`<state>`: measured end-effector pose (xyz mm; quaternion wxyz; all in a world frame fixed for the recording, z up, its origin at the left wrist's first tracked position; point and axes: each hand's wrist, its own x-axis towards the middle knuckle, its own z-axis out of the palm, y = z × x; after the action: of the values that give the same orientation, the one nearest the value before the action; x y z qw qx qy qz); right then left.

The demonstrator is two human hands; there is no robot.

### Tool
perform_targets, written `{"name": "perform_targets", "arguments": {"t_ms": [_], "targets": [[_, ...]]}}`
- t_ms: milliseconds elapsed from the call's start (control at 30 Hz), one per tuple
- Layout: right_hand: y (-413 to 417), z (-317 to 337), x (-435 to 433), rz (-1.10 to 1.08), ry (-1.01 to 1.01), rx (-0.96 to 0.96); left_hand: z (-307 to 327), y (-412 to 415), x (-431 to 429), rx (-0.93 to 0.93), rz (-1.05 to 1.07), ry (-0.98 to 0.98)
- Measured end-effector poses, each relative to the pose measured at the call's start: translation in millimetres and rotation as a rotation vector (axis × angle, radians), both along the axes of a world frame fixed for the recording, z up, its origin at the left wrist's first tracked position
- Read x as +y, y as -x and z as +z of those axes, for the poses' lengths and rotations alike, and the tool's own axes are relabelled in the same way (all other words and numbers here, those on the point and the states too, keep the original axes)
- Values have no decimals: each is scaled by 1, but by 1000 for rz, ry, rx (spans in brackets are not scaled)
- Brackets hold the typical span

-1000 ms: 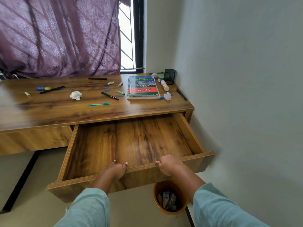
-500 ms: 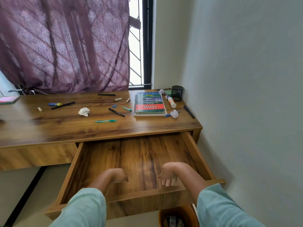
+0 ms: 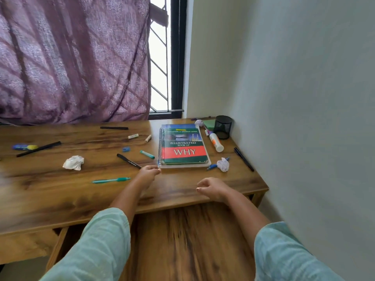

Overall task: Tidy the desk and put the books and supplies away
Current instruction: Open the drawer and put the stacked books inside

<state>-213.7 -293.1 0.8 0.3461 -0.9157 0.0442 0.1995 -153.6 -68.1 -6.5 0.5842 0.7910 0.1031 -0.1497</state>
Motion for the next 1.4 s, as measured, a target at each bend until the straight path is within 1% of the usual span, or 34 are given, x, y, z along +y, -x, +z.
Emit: {"name": "perform_targets", "arguments": {"t_ms": [133, 267, 333, 433, 500, 567, 600, 667, 767, 833, 900, 933, 1000, 1033, 1100, 1167, 1233, 1300, 1400], "targets": [[-50, -1, 0, -106, 5, -85, -4, -47, -8, 39, -29, 17], [-95, -5, 0, -204, 35, -129, -16, -72, -21, 85, -114, -30], [-118, -11, -4, -276, 97, -120, -28, -80, -26, 93, -136, -92], [-144, -17, -12, -336, 319, -53, -43, -82, -35, 29, -83, -146], [-155, -21, -13, -330, 339, -29, -50, -84, -39, -1, -38, -165], [-164, -25, -8, -300, 341, -64, -55, -89, -38, -6, 1, -146], [-167, -27, -4, -296, 369, -84, -55, -91, -38, 21, 27, -140], [-166, -27, 2, -317, 405, -115, -57, -92, -39, 10, 52, -156], [-160, -23, 0, -362, 326, -119, -56, -91, -39, -62, 105, -193], [-155, -21, -5, -388, 233, -81, -52, -90, -36, -71, 142, -168], [-147, -24, -6, -408, 131, -20, -51, -90, -34, -26, 209, -108], [-142, -25, -6, -420, 90, -4, -47, -87, -34, 26, 268, -60], [-133, -27, -9, -429, 45, 11, -43, -85, -35, 94, 350, 25], [-128, -25, -12, -424, 39, 24, -37, -82, -37, 130, 358, 54], [-118, -16, -20, -403, -9, 44, -33, -77, -40, 199, 302, 131], [-111, -9, -27, -409, -114, 30, -27, -66, -43, 254, 234, 224], [-103, -5, -32, -425, -193, -5, -20, -54, -43, 295, 235, 298], [-97, -6, -36, -487, -282, -24, -8, -45, -45, 328, 215, 383], [-84, -11, -42, -590, -508, 15, 5, -35, -47, 276, 193, 471]]}}
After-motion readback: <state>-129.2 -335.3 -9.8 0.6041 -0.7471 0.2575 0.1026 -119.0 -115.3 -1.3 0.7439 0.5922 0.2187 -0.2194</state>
